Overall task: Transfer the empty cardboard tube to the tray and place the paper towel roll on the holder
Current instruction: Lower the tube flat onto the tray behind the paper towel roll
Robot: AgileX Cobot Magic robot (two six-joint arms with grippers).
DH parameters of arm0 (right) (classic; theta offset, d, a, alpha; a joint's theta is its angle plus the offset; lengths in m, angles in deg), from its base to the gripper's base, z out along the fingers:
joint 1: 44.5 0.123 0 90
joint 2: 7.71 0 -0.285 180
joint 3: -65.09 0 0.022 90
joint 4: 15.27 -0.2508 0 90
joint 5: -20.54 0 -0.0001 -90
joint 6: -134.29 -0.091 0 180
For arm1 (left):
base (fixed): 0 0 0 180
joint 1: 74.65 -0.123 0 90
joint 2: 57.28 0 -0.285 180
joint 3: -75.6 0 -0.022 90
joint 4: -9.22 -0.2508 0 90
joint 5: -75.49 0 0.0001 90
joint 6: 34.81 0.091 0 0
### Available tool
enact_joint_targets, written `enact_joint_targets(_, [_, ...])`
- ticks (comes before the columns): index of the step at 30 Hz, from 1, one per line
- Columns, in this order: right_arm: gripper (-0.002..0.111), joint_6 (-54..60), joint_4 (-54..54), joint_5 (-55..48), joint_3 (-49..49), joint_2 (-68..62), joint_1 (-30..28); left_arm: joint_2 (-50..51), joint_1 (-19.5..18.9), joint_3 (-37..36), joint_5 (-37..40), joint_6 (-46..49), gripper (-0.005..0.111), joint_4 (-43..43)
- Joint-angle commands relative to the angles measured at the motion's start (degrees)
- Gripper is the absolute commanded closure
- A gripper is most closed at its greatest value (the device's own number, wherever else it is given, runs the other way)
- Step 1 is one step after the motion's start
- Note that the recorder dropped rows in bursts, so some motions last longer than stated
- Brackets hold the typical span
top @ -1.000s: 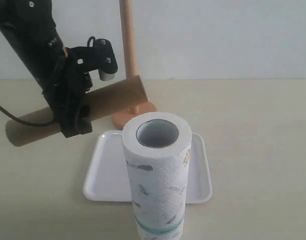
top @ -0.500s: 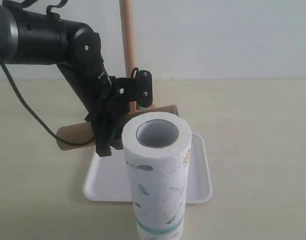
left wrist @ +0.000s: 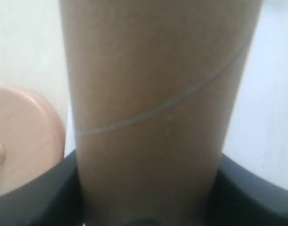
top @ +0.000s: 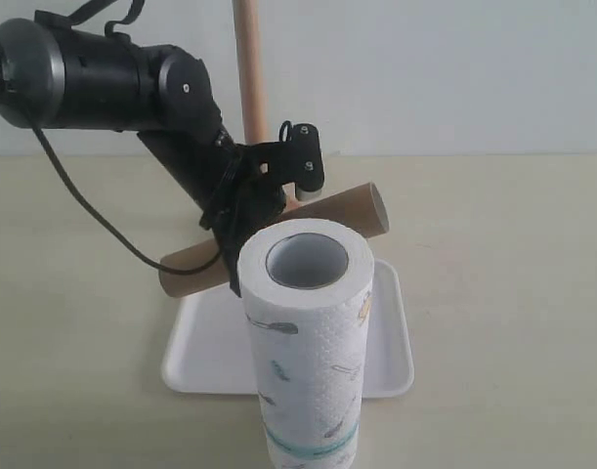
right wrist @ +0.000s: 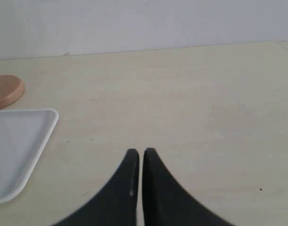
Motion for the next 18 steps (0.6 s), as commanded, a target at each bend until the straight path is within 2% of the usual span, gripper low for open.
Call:
enact_joint_targets(1, [0.106, 0.0, 0.27, 0.62, -0.02, 0.24, -0.23, 1.63, 0.21, 2.83, 3.02, 0.51, 0.103, 1.04])
enact_joint_targets(18, [0.106, 0.0, 0.27, 0.62, -0.02, 0.24, -0.23, 4.57, 0.21, 3.93, 3.74, -1.03, 0.102, 2.7])
